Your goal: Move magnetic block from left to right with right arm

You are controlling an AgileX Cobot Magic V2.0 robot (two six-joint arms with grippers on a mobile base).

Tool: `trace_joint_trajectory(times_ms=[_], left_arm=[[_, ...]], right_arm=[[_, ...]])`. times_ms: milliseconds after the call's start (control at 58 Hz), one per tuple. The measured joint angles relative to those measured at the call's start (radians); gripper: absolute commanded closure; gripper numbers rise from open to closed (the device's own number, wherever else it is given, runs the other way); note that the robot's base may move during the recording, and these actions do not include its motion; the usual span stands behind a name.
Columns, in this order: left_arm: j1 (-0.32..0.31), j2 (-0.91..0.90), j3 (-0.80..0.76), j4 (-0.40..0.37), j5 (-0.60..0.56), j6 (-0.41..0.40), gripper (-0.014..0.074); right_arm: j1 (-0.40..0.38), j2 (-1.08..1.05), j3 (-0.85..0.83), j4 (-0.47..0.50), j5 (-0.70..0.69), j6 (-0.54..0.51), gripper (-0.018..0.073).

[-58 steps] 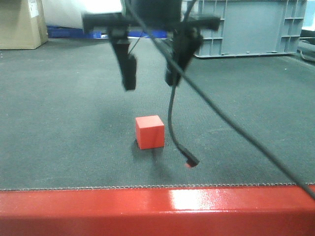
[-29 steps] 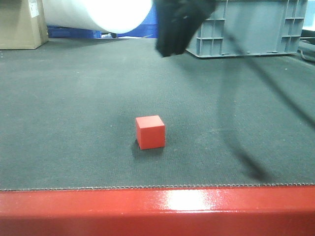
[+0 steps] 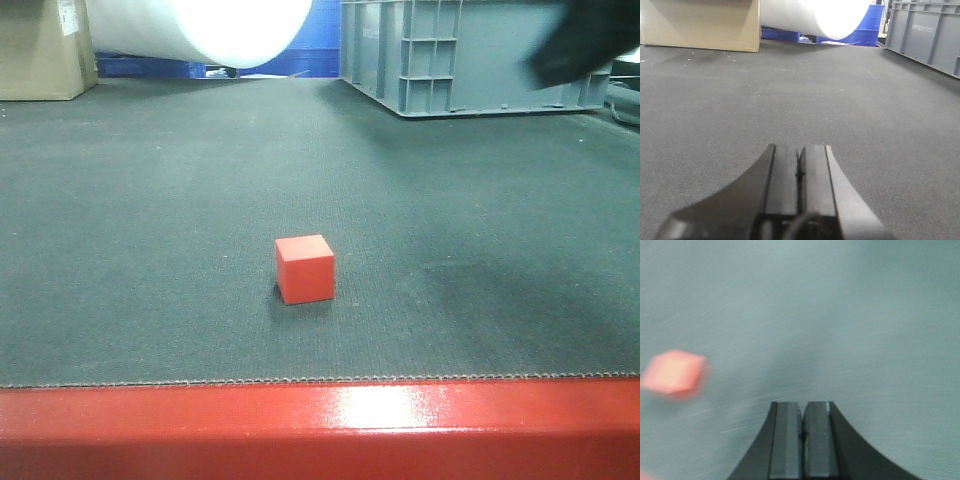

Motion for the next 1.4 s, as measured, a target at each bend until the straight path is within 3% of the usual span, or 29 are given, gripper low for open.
trace_joint_trajectory(times_ms=[241, 396, 775, 1275, 1396], left_arm=[[0.000, 0.000, 0.000, 0.000, 0.000, 0.000, 0.0713], [0.000, 0.000, 0.000, 0.000, 0.000, 0.000, 0.0713], [0.000, 0.000, 0.000, 0.000, 0.000, 0.000, 0.0713], [0.000, 0.000, 0.000, 0.000, 0.000, 0.000, 0.0713], [0.000, 0.000, 0.000, 0.000, 0.000, 0.000, 0.0713]], right_arm=[[-0.222, -0.255, 0.295, 0.125, -0.364, -0.113, 0.0505], [-0.294, -0.419, 0.428, 0.149, -0.450, -0.123, 0.0505], [-0.304, -0.849, 0.517, 0.152, -0.307, -0.128, 0.0505], [-0.304, -0.875, 0.530, 0.152, -0.300, -0.128, 0.0505], [-0.306, -0.883, 0.566, 0.152, -0.317, -0.083, 0.0505]])
